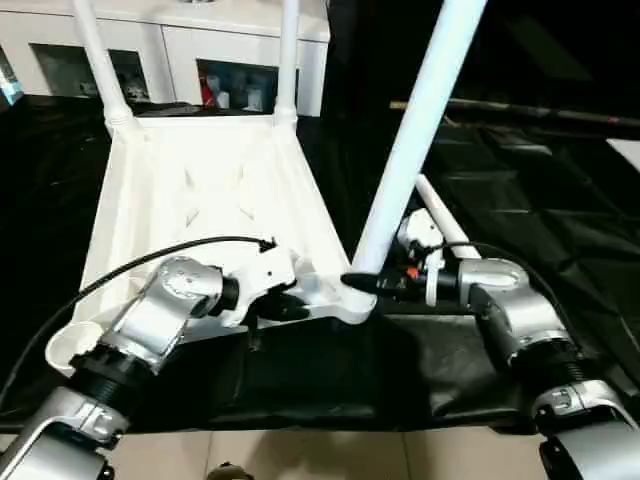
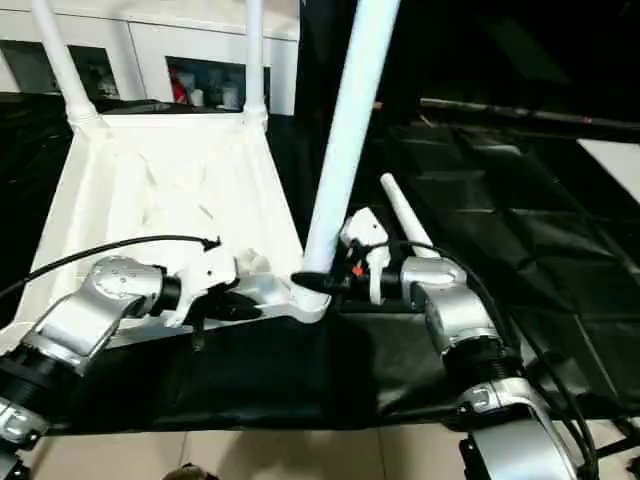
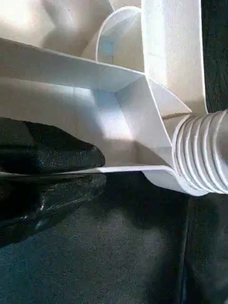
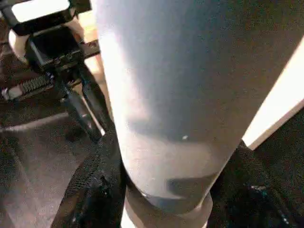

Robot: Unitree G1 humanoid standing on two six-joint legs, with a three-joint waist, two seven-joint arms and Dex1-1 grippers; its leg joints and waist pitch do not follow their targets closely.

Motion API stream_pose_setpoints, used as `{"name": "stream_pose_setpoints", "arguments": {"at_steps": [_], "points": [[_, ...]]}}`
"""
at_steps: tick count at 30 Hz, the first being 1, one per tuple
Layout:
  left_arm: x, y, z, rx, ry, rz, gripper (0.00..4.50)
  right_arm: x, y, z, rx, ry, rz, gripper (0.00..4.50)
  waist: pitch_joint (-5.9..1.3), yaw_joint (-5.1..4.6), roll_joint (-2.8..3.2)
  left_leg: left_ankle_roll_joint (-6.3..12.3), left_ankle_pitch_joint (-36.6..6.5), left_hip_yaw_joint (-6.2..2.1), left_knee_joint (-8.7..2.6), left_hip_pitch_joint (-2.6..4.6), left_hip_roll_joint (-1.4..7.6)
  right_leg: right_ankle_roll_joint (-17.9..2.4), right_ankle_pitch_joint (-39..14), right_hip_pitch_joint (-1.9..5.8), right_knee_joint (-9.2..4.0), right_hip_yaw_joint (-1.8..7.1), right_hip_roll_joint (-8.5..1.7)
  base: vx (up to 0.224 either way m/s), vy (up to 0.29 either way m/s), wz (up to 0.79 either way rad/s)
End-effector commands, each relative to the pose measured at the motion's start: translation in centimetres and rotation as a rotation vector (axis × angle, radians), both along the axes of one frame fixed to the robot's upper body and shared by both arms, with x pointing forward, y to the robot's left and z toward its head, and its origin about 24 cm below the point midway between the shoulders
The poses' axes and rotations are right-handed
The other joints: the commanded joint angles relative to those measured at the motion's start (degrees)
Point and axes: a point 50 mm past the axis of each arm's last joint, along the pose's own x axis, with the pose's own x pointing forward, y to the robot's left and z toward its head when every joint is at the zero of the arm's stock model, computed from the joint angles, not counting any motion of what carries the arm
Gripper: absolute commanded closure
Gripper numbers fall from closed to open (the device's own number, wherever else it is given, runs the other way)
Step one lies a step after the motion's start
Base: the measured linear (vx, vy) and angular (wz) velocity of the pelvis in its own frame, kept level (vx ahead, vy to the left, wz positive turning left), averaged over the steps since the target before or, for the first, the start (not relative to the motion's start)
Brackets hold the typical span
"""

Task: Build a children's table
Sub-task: Insert table leg to table base

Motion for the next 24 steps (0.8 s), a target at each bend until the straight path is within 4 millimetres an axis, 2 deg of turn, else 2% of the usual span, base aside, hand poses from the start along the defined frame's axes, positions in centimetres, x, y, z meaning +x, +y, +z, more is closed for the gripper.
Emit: {"name": "stream_pose_setpoints", "arguments": {"at_steps": [1, 6, 11, 14, 15, 16, 18, 19, 20, 21, 22, 24], "points": [[-0.4, -1.1, 0.8, -0.014, -0.030, -0.092, 4.50, -2.2, -0.6, -4.5, -0.128, 0.186, 0.032, 2.59, -2.73, -0.30, 1.23, -1.94, -17.49, -0.83, -4.17, 1.41, 1.97, -10.98, -11.50, 1.35, -4.82, 2.73, -3.82, 0.000, 0.000, 0.00], [-0.4, -1.0, 0.8, -0.007, -0.028, -0.100, 4.50, -2.1, -0.6, -4.6, -0.121, 0.181, 0.026, 2.59, -2.65, -0.35, 1.47, -2.77, -21.08, -1.03, -4.32, 1.70, 2.02, -10.75, -15.36, 1.16, -5.17, 2.79, -3.98, 0.000, 0.000, 0.00], [-0.1, -1.0, 0.7, -0.008, -0.026, -0.078, 4.50, -1.8, -0.6, -5.1, -0.105, 0.165, -0.050, 2.59, -2.64, -0.52, 1.29, -2.81, -21.39, -1.05, -4.35, 1.74, 2.04, -11.13, -14.90, 1.06, -5.11, 2.80, -3.90, 0.000, 0.000, 0.00], [0.1, -1.0, 0.7, -0.015, -0.024, -0.054, 4.50, -1.5, -0.7, -5.4, -0.107, 0.144, -0.134, 2.59, -2.30, -0.85, 1.24, -3.21, -24.23, -1.25, -4.52, 1.84, 2.02, -10.21, -20.25, 0.79, -5.70, 2.78, -4.13, 0.000, 0.000, 0.00], [0.2, -1.0, 0.7, -0.026, -0.022, -0.035, 4.50, -1.1, -0.8, -5.5, -0.116, 0.128, -0.206, 2.59, -2.13, -1.08, 0.97, -3.49, -25.97, -1.44, -4.56, 1.90, 2.01, -9.36, -23.75, 0.64, -6.00, 2.68, -4.21, 0.000, 0.000, 0.00], [0.3, -1.0, 0.7, -0.035, -0.021, -0.017, 4.50, -0.7, -0.8, -5.6, -0.123, 0.116, -0.267, 2.59, -2.02, -1.45, 1.06, -3.94, -27.71, -1.65, -4.60, 2.05, 1.96, -8.65, -27.04, 0.37, -6.31, 2.64, -4.34, 0.000, 0.000, 0.00], [0.4, -1.1, 0.8, -0.040, -0.020, -0.003, 4.50, -0.5, -0.8, -5.7, -0.127, 0.112, -0.305, 2.60, -1.96, -1.73, 1.04, -4.36, -29.13, -1.92, -4.60, 2.04, 1.91, -7.65, -30.36, 0.27, -6.63, 2.47, -4.49, 0.000, 0.000, 0.00], [0.5, -1.1, 0.8, -0.045, -0.019, 0.030, 4.50, 0.1, -0.7, -5.8, -0.137, 0.111, -0.409, 2.60, -1.86, -2.08, 0.96, -4.67, -30.12, -2.44, -4.86, 1.58, 1.89, -6.03, -33.54, 0.59, -6.92, 2.11, -4.63, 0.000, 0.000, 0.00], [0.5, -1.1, 0.8, -0.045, -0.019, 0.030, 4.50, 0.1, -0.7, -5.8, -0.137, 0.111, -0.409, 2.60, -1.87, -2.27, 1.10, -4.90, -30.73, -2.57, -4.94, 1.60, 1.86, -5.79, -34.07, 0.49, -6.98, 2.02, -4.64, -0.050, 0.019, -0.21], [0.7, -1.3, 0.9, -0.046, -0.024, 0.070, 4.50, 0.5, -0.5, -6.1, -0.142, 0.123, -0.517, 2.60, -2.01, -2.76, 1.07, -5.25, -31.33, -2.89, -5.05, 1.36, 1.78, -5.51, -34.15, 0.75, -6.98, 1.73, -4.66, -0.050, 0.019, -0.21], [0.9, -1.4, 0.9, -0.048, -0.025, 0.100, 4.50, 0.9, -0.3, -6.3, -0.144, 0.136, -0.596, 2.60, -1.97, -3.21, 0.86, -5.59, -32.18, -3.13, -5.23, 1.36, 1.79, -5.74, -33.70, 0.65, -7.05, 1.45, -4.60, -0.052, 0.022, -0.22], [0.9, -1.7, 1.0, -0.055, -0.026, 0.130, 4.50, 1.1, -0.1, -6.4, -0.135, 0.156, -0.657, 2.60, -2.02, -3.58, 1.24, -5.71, -33.39, -3.41, -5.28, 1.30, 1.73, -5.69, -33.51, 0.82, -7.10, 1.10, -4.60, -0.052, 0.028, -0.23]]}}
